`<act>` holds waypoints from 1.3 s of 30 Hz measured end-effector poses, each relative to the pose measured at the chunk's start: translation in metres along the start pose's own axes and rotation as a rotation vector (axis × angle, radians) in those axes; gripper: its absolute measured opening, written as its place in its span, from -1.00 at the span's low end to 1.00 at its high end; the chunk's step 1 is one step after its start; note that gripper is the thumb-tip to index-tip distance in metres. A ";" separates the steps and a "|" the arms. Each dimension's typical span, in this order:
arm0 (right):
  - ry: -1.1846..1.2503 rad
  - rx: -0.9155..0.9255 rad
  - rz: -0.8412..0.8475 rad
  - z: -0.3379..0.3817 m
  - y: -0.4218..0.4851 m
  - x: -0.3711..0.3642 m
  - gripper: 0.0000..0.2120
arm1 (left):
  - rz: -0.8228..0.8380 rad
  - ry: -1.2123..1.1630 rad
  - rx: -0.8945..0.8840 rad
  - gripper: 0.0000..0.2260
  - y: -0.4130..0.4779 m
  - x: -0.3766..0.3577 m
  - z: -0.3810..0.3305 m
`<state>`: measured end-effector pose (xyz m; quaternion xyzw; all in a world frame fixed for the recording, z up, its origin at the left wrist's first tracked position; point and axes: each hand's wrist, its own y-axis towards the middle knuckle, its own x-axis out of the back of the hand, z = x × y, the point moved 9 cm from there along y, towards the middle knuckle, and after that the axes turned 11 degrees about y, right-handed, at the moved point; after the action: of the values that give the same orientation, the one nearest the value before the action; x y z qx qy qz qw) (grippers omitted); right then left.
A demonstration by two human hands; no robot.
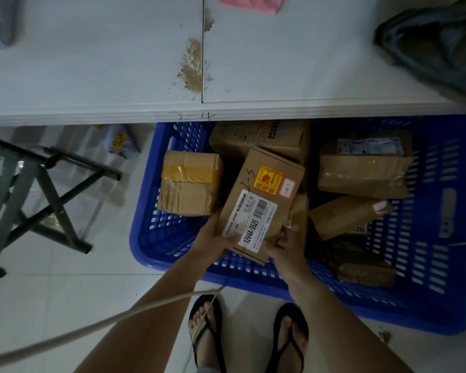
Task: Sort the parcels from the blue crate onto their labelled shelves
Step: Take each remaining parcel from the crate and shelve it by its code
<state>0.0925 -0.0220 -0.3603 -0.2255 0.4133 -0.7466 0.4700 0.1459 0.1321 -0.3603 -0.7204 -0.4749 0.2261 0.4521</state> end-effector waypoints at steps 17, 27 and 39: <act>0.356 -0.023 0.131 0.175 -0.188 0.028 -0.51 | 0.165 -0.172 -0.224 -0.64 -0.193 -0.067 -0.175; 0.291 0.343 -0.043 0.312 -0.333 0.135 -0.66 | 0.136 -0.164 -0.488 -0.63 -0.353 -0.010 -0.279; 0.185 0.919 -0.172 0.381 -0.634 0.115 -0.81 | -0.219 0.223 -0.988 -0.56 -0.632 0.027 -0.347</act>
<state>-0.0108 -0.1407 0.3715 0.0399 0.0600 -0.9053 0.4187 0.1167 0.0934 0.3591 -0.8136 -0.5467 -0.1517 0.1268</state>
